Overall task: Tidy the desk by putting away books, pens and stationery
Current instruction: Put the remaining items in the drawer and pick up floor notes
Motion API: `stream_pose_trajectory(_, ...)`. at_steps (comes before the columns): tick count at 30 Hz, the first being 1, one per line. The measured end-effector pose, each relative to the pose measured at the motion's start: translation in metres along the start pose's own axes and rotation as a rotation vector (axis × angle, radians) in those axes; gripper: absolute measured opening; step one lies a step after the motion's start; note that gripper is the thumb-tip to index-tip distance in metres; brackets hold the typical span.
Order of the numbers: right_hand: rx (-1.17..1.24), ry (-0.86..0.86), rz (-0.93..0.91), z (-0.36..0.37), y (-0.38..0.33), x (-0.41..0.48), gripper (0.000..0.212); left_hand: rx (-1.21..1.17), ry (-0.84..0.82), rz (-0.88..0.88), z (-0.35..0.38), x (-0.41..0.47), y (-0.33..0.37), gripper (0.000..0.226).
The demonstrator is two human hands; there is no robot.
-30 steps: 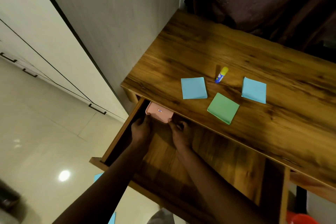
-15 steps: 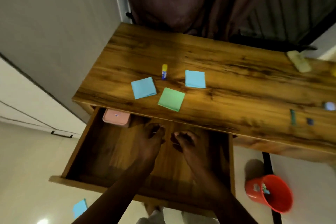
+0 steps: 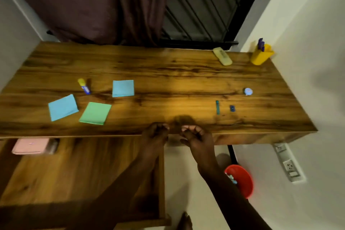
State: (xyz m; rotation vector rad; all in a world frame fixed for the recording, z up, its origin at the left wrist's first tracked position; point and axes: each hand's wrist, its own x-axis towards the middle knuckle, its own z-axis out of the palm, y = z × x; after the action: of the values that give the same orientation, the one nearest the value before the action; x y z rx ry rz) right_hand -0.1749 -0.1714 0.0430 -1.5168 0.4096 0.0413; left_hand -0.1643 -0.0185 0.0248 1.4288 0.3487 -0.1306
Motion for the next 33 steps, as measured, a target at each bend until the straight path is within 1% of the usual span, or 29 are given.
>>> stream_pose_trajectory(2, 0.002, 0.021, -0.012, -0.029, -0.009, 0.018, 0.007, 0.009, -0.01, 0.016, 0.029, 0.006, -0.002, 0.016)
stream_pose_trajectory(6, -0.022, 0.07, -0.036, -0.082, -0.029, 0.05, 0.01, 0.074, -0.032, 0.019, 0.076, 0.012, -0.011, 0.016)
stream_pose_trajectory(9, -0.056, 0.079, -0.059, -0.114, -0.039, 0.072, 0.009, 0.118, -0.06, 0.054, 0.104, 0.014, -0.015, 0.01)
stream_pose_trajectory(11, -0.105, 0.088, -0.091, -0.127, -0.043, 0.09, 0.01, 0.266, -0.06, 0.077, 0.116, 0.025, -0.014, 0.011)
stream_pose_trajectory(14, -0.148, 0.161, -0.139, -0.137, -0.049, 0.114, 0.01, 0.496, -0.09, 0.154, 0.128, 0.052, -0.005, 0.015)
stream_pose_trajectory(16, -0.155, 0.191, -0.168, -0.143, -0.056, 0.13, 0.01, 0.572, -0.108, 0.178, 0.139, 0.066, 0.003, 0.017)
stream_pose_trajectory(21, -0.193, 0.188, -0.156, -0.162, -0.059, 0.164, 0.01, 0.654, -0.148, 0.158, 0.171, 0.078, -0.002, 0.03)
stream_pose_trajectory(24, -0.232, 0.205, -0.182, -0.165, -0.078, 0.201, 0.015, 0.695, -0.185, 0.135, 0.189, 0.102, 0.007, 0.038)
stream_pose_trajectory(27, -0.291, 0.177, -0.189, -0.169, -0.084, 0.242, 0.017, 0.805, -0.186, 0.092, 0.209, 0.121, 0.005, 0.044)
stream_pose_trajectory(30, -0.39, 0.135, -0.235, -0.182, -0.087, 0.291, 0.021, 0.948, -0.193, 0.057, 0.234, 0.13, -0.005, 0.065)
stream_pose_trajectory(31, -0.423, 0.127, -0.257, -0.184, -0.093, 0.307, 0.023, 0.954, -0.183, 0.041, 0.241, 0.135, -0.006, 0.066)
stream_pose_trajectory(33, -0.487, 0.11, -0.271, -0.19, -0.105, 0.344, 0.031, 0.985, -0.159, 0.021, 0.258, 0.148, -0.005, 0.059)
